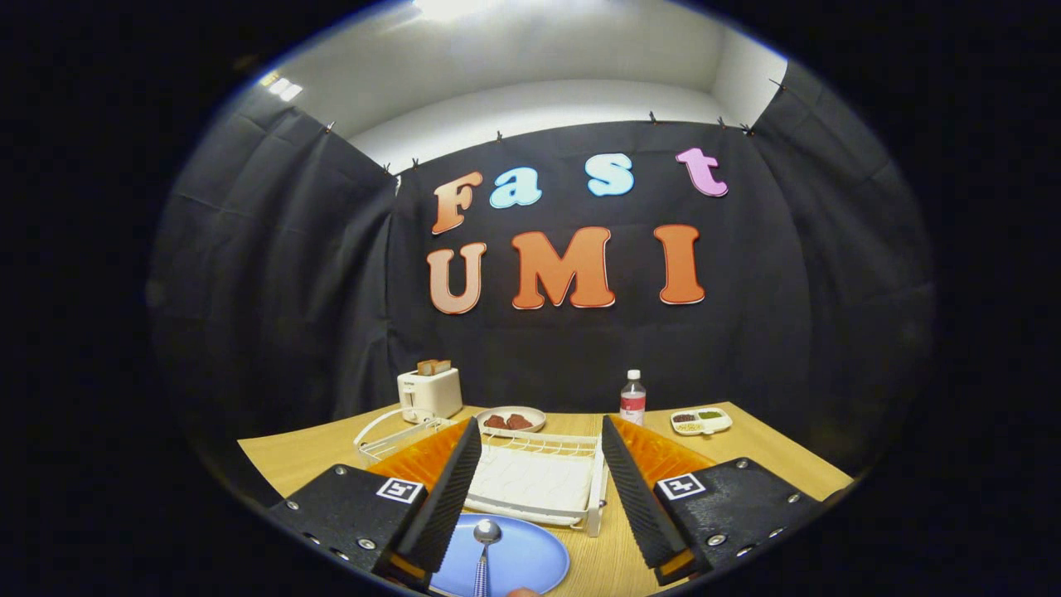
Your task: Take the plate from the dish rack, then take the spoon from the basket and place it into the plate.
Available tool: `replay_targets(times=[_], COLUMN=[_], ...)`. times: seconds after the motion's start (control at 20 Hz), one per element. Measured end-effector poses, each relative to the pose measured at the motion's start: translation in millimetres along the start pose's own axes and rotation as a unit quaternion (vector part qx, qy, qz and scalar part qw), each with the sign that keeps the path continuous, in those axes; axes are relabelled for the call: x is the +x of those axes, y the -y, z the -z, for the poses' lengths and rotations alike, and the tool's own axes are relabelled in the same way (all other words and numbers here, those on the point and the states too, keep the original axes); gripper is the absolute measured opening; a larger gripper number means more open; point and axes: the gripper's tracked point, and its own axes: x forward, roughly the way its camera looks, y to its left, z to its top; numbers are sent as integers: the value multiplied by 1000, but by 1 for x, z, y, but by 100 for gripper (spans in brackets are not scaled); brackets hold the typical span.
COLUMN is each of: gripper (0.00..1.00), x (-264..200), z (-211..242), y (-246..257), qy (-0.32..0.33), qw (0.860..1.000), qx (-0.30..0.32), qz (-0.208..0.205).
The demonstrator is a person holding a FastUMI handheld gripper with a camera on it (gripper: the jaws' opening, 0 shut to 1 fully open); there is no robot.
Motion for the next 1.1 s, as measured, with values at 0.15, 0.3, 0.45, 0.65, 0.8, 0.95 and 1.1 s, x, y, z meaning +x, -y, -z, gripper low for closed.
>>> replay_targets(times=[0.15,0.3,0.45,0.65,0.8,0.95,1.1], gripper=[91,91,92,92,92,92,92], x=[-1,1,5,8,9,11,11], z=[-17,-27,-34,-50,-52,-56,-54], y=[2,-3,1,10,6,8,10], qy=[20,35,38,53,60,70,70], qw=[1000,999,999,997,998,997,997], qx=[-8,-12,-22,-31,-21,-13,-14], qz=[12,14,23,36,30,32,36])
